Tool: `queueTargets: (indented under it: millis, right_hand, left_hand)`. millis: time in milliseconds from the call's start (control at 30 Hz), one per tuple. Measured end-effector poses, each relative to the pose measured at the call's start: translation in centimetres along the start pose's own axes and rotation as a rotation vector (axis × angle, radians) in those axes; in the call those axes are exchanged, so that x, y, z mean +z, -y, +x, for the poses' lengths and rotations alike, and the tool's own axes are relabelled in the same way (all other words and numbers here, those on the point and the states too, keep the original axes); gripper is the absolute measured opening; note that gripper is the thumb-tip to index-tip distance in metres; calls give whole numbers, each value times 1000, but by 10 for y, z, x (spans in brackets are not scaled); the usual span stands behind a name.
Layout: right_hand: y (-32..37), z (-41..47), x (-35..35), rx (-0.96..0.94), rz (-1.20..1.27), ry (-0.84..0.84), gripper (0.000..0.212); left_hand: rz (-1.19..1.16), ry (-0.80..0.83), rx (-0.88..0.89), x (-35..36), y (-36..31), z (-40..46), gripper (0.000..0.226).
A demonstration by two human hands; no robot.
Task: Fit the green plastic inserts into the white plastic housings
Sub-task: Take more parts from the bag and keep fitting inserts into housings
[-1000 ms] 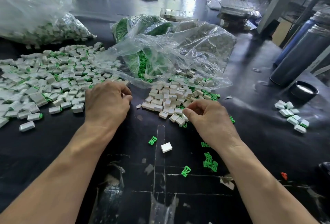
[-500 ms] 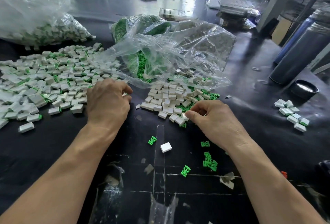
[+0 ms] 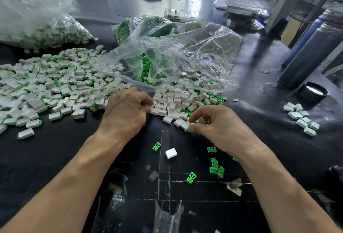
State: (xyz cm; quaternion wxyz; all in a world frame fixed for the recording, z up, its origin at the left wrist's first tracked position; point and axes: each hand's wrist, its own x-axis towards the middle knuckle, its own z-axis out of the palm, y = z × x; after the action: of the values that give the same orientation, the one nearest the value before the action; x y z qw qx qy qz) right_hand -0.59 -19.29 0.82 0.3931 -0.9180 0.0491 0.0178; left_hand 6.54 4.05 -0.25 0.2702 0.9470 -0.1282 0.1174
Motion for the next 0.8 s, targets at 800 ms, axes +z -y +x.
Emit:
queueTargets:
  millis: [800]
  right_hand:
    - [8,-2,5,-33,-176,-59,15]
  left_hand:
    - [-263,42,-73,-3,-13,-7,10]
